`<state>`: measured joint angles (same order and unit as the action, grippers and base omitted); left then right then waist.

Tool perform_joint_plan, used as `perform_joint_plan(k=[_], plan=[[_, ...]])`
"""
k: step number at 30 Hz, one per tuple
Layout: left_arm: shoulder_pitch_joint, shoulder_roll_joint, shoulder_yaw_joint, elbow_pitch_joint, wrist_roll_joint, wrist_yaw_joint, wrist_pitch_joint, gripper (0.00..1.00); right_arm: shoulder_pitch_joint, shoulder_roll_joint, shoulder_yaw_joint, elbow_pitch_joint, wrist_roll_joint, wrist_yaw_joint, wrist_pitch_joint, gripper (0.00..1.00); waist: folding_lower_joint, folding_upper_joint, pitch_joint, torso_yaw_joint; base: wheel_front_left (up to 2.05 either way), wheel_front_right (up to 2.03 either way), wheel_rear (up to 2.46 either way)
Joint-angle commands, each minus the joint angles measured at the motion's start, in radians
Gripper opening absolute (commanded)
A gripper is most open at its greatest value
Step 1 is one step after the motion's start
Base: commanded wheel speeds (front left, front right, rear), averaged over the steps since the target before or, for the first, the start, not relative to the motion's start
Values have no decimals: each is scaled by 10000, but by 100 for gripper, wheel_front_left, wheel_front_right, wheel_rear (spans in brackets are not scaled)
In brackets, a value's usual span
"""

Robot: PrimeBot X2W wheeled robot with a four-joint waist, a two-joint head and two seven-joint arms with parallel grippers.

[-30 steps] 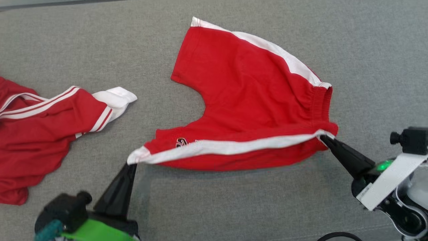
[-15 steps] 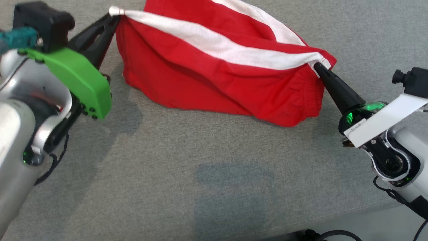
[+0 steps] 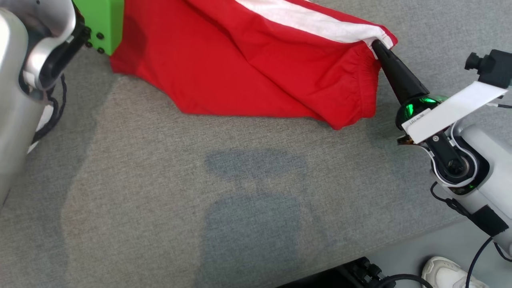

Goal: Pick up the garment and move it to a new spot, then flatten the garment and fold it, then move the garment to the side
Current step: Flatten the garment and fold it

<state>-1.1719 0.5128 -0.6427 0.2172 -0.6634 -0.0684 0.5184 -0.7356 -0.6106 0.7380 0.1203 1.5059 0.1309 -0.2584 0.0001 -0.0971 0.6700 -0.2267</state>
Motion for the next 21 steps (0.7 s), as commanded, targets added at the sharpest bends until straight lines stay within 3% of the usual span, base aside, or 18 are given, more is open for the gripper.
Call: perform_joint_plan(k=[1,6,7,8,9,13,15,16,17,21], plan=[[-274,-57,28,363,178,-66,-148,0,-138,118,55,87,-93,-4,-36,0,-1,-3,151,-135,0,0,0],[-551,-195,-145,1421,249,-262,-581,0,-357,245,192,463,-374,-4,-43,0,-1,-3,158,-149,0,0,0],[-512,-254,-166,1628,206,-280,-692,0,-397,294,222,562,-499,-4,-46,25,-1,-3,129,-151,0,0,0],[-433,-312,-206,1807,144,-312,-764,0,-433,347,256,620,-658,-4,-50,80,-1,-3,89,-156,0,0,0],[-225,-425,-274,2152,55,-374,-959,0,-461,339,402,791,-1051,-4,-53,100,-1,-3,-27,-162,0,0,0],[84,-570,-382,2652,-18,-453,-1472,0,-312,214,447,991,-2138,-4,-60,100,-1,-3,-404,-135,0,0,0],[308,-669,-384,2869,-7,-443,-1878,78,-96,169,219,1067,-2805,-4,-61,100,-1,-3,-690,-129,0,0,0],[308,-669,-384,2869,-7,-443,-1878,78,-96,169,219,1067,-2805,-4,-61,100,-1,-3,-690,-129,0,0,0],[463,-735,-387,2968,-51,-440,-2041,100,41,129,54,1097,-3211,-4,-62,100,-1,-3,-851,-124,0,0,0],[1163,-854,-379,3249,-181,-364,-2822,100,824,144,-808,1099,-5000,-4,-51,100,-1,-3,-1618,-102,0,0,0]])
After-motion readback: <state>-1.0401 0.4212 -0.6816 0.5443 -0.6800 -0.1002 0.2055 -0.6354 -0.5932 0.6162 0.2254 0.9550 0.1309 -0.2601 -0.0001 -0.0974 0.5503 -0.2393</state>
